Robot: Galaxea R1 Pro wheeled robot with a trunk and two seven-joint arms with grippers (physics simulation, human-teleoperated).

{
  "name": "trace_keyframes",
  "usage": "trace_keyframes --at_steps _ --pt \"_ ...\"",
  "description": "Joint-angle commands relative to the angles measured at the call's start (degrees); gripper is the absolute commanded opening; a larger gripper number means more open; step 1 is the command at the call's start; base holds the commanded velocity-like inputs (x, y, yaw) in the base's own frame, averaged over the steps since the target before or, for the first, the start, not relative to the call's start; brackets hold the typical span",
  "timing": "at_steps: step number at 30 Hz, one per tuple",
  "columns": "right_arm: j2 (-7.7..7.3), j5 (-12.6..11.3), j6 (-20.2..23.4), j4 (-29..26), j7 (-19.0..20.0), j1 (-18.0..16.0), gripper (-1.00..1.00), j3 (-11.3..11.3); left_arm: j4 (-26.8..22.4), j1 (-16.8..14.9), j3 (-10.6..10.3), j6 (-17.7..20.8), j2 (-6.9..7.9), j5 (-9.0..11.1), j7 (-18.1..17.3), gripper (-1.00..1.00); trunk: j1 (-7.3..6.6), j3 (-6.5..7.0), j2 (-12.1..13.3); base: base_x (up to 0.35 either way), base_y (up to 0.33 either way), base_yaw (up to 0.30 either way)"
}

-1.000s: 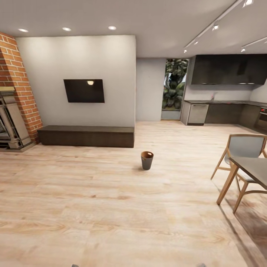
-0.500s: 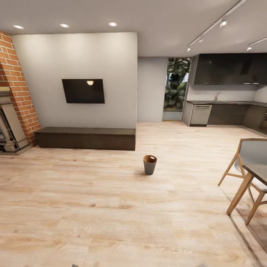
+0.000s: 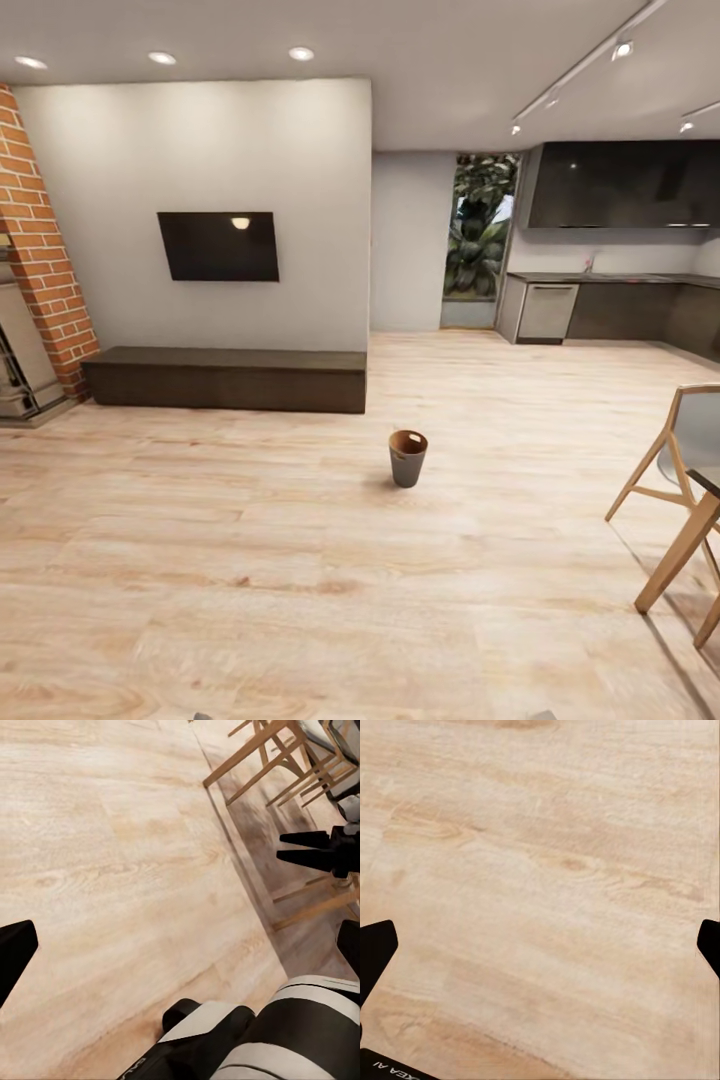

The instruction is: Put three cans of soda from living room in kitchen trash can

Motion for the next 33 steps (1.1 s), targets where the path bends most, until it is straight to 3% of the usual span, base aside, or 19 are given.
trace_keyframes --at_steps 1,33 --pt "0.00 0.0 0.0 0.0 0.0 0.0 1.00 0.0 0.0 0.0 0.0 0.0 0.00 0.0 0.0 1.00 0.00 0.00 0.0 0.346 0.000 0.000" --pt "0.00 0.0 0.0 0.1 0.0 0.0 1.00 0.0 0.0 0.0 0.0 0.0 0.03 0.0 0.0 1.00 0.00 0.00 0.0 0.346 0.000 0.000"
